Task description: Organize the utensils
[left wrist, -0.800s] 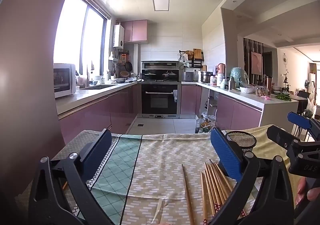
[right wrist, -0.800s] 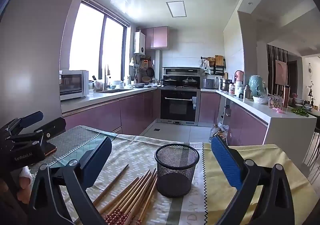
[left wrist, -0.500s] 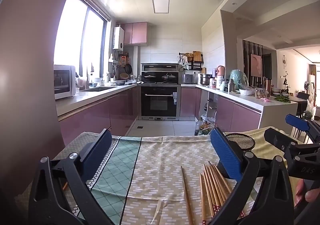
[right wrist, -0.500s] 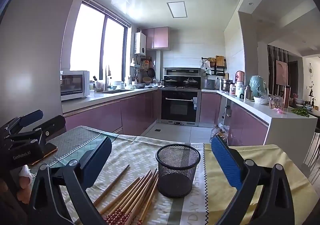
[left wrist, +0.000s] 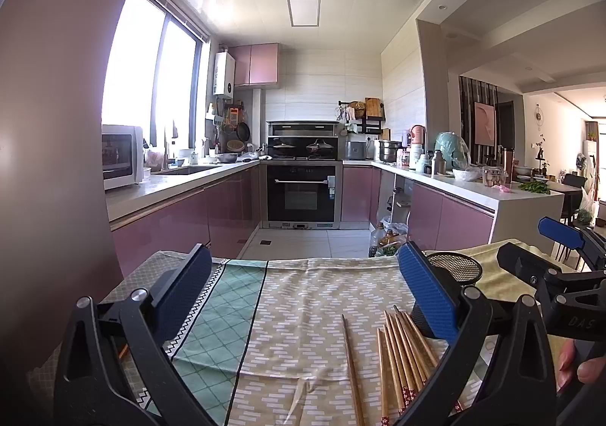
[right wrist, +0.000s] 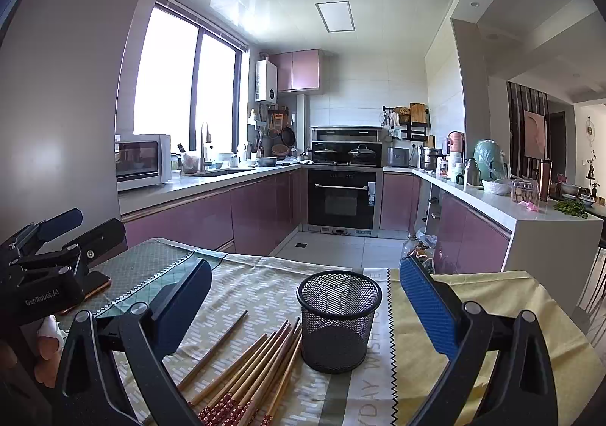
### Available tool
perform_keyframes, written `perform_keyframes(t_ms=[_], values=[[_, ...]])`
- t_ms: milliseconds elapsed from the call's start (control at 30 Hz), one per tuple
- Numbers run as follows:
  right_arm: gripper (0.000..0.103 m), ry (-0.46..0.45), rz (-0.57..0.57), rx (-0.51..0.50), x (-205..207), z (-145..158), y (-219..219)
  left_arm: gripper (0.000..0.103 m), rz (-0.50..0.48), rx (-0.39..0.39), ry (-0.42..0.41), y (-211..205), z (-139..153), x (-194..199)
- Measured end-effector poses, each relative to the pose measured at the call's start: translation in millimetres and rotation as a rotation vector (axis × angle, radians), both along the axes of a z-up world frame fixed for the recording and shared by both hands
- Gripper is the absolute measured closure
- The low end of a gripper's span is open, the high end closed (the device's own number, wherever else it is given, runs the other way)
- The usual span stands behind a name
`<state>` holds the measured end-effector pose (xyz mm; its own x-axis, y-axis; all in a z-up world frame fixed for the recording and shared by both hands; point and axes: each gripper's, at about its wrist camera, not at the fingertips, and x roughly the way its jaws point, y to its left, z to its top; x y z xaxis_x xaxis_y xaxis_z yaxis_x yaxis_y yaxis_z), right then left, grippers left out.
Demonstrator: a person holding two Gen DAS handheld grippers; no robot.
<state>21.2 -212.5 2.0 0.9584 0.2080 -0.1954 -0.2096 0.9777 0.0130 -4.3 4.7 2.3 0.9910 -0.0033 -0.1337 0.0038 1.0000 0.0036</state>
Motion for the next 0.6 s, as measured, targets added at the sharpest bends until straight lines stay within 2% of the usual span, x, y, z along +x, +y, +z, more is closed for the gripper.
perform_keyframes(t_ms=[600], values=[[0.007, 0.013, 0.005, 0.0, 0.8, -0.8, 1.8, 0.006, -0.001, 0.002, 0.002, -3.9, -0.7, -1.2]])
